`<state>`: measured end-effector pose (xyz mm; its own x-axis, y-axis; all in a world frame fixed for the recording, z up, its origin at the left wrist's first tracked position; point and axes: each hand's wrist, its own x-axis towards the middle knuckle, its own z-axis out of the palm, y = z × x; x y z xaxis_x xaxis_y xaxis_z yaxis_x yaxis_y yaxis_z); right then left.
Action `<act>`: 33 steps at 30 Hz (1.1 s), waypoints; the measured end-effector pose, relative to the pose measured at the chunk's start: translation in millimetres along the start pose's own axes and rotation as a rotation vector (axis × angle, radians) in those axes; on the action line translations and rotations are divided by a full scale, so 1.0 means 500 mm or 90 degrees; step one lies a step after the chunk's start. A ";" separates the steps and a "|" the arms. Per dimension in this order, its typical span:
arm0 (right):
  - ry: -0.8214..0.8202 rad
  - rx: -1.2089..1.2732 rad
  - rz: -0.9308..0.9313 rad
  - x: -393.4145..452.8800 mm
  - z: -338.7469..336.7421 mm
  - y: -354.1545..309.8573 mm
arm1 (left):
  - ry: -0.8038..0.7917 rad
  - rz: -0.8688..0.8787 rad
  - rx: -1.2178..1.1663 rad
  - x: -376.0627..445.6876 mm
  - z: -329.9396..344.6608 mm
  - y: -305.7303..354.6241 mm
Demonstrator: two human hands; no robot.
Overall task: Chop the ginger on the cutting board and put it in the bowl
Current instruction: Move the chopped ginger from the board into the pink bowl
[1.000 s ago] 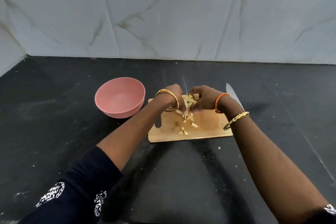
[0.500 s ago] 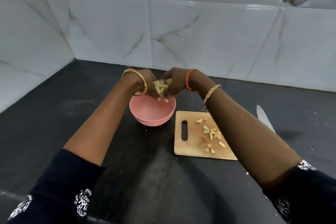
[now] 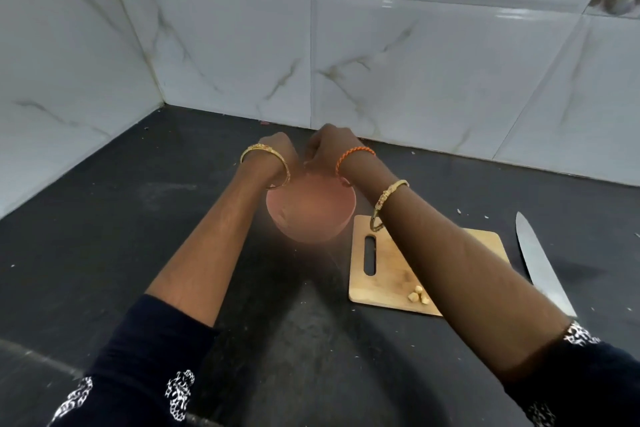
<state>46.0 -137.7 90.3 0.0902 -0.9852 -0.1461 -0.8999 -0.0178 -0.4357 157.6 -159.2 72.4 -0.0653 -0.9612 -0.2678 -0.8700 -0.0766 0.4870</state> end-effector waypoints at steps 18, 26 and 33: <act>0.108 0.321 0.063 -0.106 0.000 0.254 | 0.045 0.217 -0.200 -0.118 0.144 0.057; 0.077 0.067 0.041 -0.164 0.120 0.329 | 0.152 0.103 -0.430 -0.167 0.366 0.124; 0.111 0.097 -0.039 -0.268 0.144 0.364 | 0.227 0.158 -0.545 -0.170 0.428 0.078</act>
<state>-98.9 3.2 -33.4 0.0558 -0.9979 0.0342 -0.8190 -0.0653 -0.5701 24.8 -23.7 -63.9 0.0753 -0.9893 0.1252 -0.1904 0.1090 0.9756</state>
